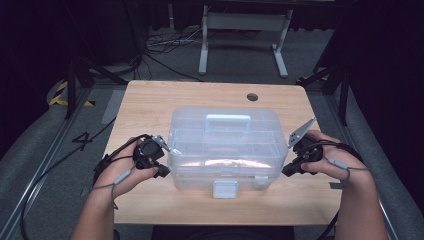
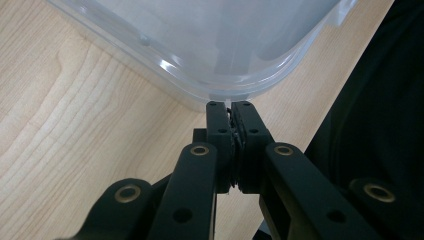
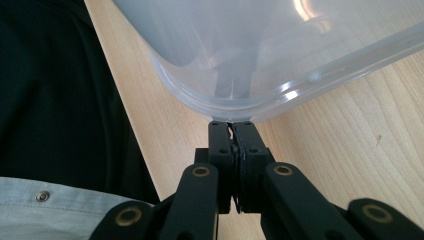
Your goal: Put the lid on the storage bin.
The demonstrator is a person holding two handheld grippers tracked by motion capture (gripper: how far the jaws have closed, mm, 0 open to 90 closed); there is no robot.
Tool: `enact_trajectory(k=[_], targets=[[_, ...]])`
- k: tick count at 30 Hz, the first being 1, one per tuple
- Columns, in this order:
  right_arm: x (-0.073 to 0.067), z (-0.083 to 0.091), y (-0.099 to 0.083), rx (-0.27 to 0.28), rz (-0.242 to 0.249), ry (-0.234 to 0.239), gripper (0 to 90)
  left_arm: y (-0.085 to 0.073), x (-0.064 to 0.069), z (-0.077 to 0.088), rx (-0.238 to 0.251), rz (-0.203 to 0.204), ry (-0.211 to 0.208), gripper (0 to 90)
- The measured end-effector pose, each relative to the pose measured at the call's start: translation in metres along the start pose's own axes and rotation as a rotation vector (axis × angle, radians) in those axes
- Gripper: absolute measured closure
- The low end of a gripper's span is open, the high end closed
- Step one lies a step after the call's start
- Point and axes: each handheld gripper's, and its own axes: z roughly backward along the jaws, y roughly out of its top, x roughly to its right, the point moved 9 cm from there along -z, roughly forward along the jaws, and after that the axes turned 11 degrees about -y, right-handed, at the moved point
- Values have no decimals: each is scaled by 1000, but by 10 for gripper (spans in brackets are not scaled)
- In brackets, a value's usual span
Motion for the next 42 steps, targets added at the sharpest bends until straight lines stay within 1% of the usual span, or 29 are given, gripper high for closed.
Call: enact_trajectory(k=[2,3,4,5,7,8,10,12,13,16,17,19,21,24,26,27,28,29,30,32,33,34,35,36,37,39,40,41,42], targets=[[0,0,-1,-8,0,3,881,-1,-1,-2,-20,-1,9,872],[0,0,-1,-8,0,3,881,-1,-1,-2,-20,-1,9,872],[0,-1,-2,-11,-1,3,881,-3,-1,-3,-34,4,11,872],[1,-1,-3,-11,-8,13,882,-3,-2,-3,-29,5,12,871],[1,-1,-3,-10,-12,14,882,-3,-2,-3,-22,9,8,867],[1,-1,-4,0,-26,29,878,-4,-3,-3,-10,22,-1,861],[2,-2,-5,-7,-27,27,877,-6,-5,-2,-9,34,0,857],[3,-2,-6,-11,-30,22,877,-6,-6,-1,-6,33,0,852],[3,-2,-7,-8,-35,26,875,-6,-6,-1,4,35,-5,847],[4,-1,-7,-2,-31,25,874,-5,-5,0,13,32,-11,834],[4,-1,-7,-1,-31,27,872,-5,-5,1,23,30,-17,834],[4,1,-7,7,-35,33,871,-4,-5,2,30,28,-16,821],[4,2,-6,26,-21,33,866,-3,-6,4,54,27,-9,804],[4,4,-7,30,-32,34,866,-2,-7,6,70,30,-5,801],[6,9,-9,44,-38,31,866,-2,-8,10,92,36,-3,802],[8,12,-8,64,-46,24,866,-2,-9,11,101,39,2,799],[11,17,-9,85,-56,11,863,-2,-11,13,124,48,11,791],[13,19,-8,100,-55,7,863,-2,-11,13,124,48,11,789],[15,23,-7,119,-60,2,860,-2,-12,16,150,60,22,782],[17,27,-5,146,-65,-5,856,-2,-13,19,184,71,35,764],[19,29,-3,162,-70,-9,856,-3,-14,21,196,74,42,764],[21,32,-2,179,-69,-16,853,-3,-14,21,196,74,42,761],[23,35,-1,198,-71,-23,852,-4,-14,24,219,83,49,762],[23,35,-1,198,-71,-23,852,-4,-14,24,219,83,49,768],[28,41,1,240,-83,-43,852,-6,-15,26,226,91,55,771],[35,48,4,287,-104,-75,851,-6,-15,26,232,96,61,771],[37,51,5,307,-114,-85,847,-6,-15,26,232,96,61,771],[37,51,5,307,-114,-85,847,-6,-15,26,233,101,61,771],[39,54,7,332,-123,-95,845,-7,-16,25,232,100,62,771]])
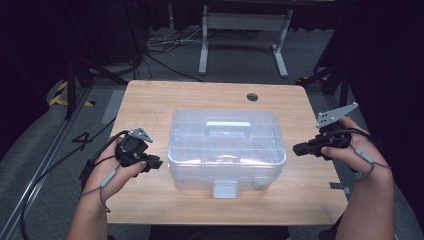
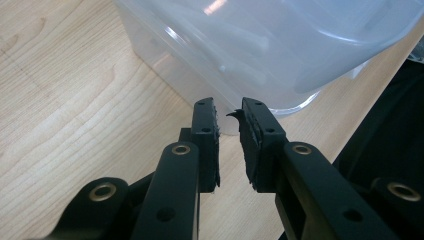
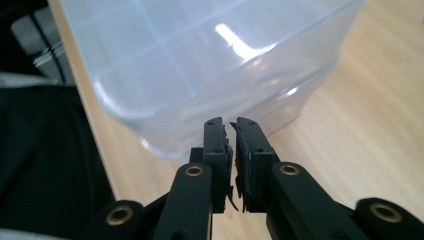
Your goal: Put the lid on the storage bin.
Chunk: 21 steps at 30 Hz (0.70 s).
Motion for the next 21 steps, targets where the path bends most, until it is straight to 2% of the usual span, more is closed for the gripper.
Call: enact_trajectory(k=[6,7,8,9,11,16,18,21], targets=[[14,4,16,116,-67,-75,831,-1,-4,0,9,11,18,772],[19,4,19,133,-89,-102,826,-1,-5,1,14,13,22,772],[19,4,19,133,-89,-102,826,-1,-7,2,22,15,23,772],[26,3,20,144,-123,-136,825,-1,-8,2,30,24,26,770],[31,1,19,148,-151,-150,817,-1,-13,3,43,30,40,764],[41,-4,16,147,-190,-183,807,3,-29,7,109,63,81,750],[45,-5,15,150,-195,-196,802,4,-31,7,116,66,84,738],[55,-11,9,135,-212,-239,777,6,-45,5,153,78,111,718]])
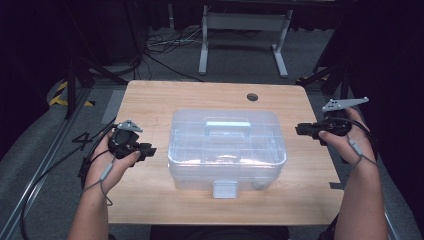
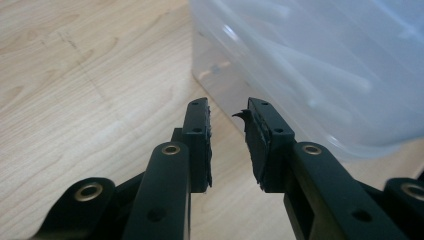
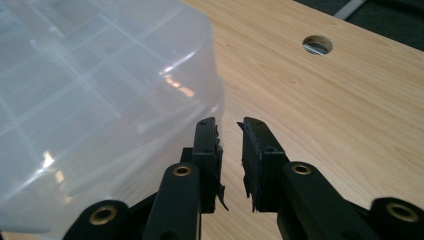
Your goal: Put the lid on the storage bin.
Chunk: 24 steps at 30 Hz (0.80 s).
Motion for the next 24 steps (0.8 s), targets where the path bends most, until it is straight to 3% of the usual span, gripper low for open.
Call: enact_trajectory(k=[5,7,10,16,19,20,24], targets=[[12,-12,-7,-16,-15,-21,759,-1,-18,-7,20,20,34,710],[15,-16,-10,-27,-10,-34,736,-1,-25,-10,33,-7,49,673],[19,-22,-12,-38,5,-58,727,-1,-31,-13,40,-13,63,615],[27,-41,-20,-54,12,-51,681,-4,-39,-21,34,-13,52,572],[27,-48,-23,-52,35,-31,665,-6,-41,-22,22,-49,46,565],[25,-54,-28,-77,43,-8,665,-8,-40,-24,7,-58,24,564],[25,-66,-36,-122,40,-2,660,-13,-44,-27,2,-51,10,562]])
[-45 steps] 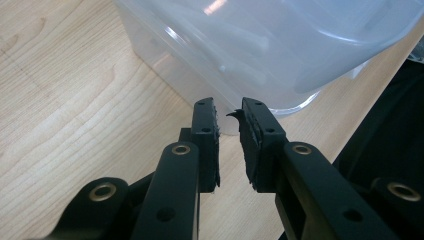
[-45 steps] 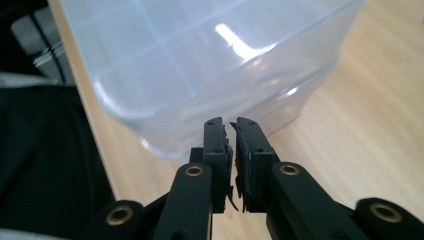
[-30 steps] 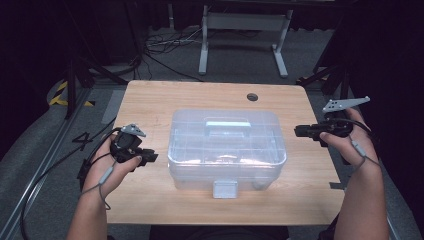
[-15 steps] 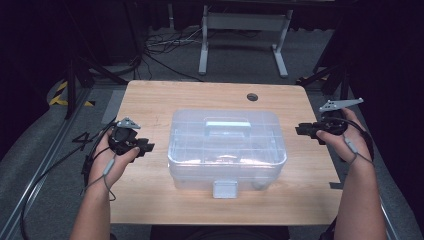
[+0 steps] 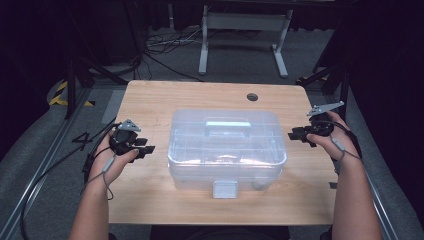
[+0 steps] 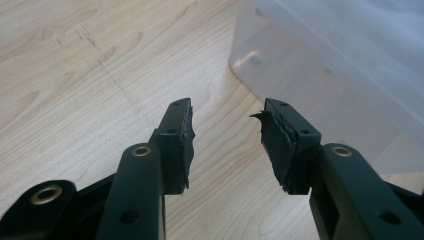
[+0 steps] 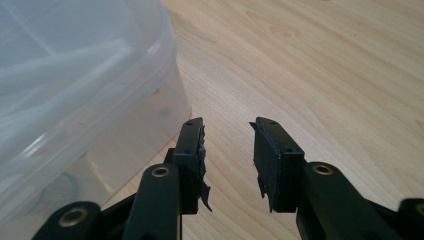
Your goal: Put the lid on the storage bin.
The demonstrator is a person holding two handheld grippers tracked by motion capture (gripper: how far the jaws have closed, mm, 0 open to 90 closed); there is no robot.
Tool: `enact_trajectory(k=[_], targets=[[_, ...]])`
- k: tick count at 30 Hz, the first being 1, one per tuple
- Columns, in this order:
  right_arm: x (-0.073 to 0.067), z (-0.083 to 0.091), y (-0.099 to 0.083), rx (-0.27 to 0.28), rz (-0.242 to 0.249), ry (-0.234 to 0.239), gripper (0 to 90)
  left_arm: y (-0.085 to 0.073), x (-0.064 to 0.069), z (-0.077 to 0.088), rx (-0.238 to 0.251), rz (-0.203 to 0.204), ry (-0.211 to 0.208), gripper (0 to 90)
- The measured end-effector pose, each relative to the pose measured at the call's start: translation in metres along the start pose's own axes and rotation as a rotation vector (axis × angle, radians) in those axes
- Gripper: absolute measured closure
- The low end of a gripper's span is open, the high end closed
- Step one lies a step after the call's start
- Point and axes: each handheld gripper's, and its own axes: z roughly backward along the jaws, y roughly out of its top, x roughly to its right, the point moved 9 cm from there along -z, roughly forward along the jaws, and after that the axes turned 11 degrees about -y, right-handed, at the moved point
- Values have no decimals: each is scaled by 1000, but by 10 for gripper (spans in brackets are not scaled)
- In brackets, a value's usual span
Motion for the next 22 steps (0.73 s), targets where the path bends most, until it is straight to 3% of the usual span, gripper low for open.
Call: enact_trajectory(k=[7,10,16,22], targets=[[4,-16,-11,-59,-8,6,652,-7,-8,-6,-15,13,-7,555],[6,-24,-18,-97,-16,3,648,-9,-12,-8,-32,20,16,545],[5,-26,-20,-111,-18,10,625,-9,-13,-10,-33,36,24,486],[6,-25,-20,-105,-28,1,547,-10,-15,-9,-27,43,39,418]])
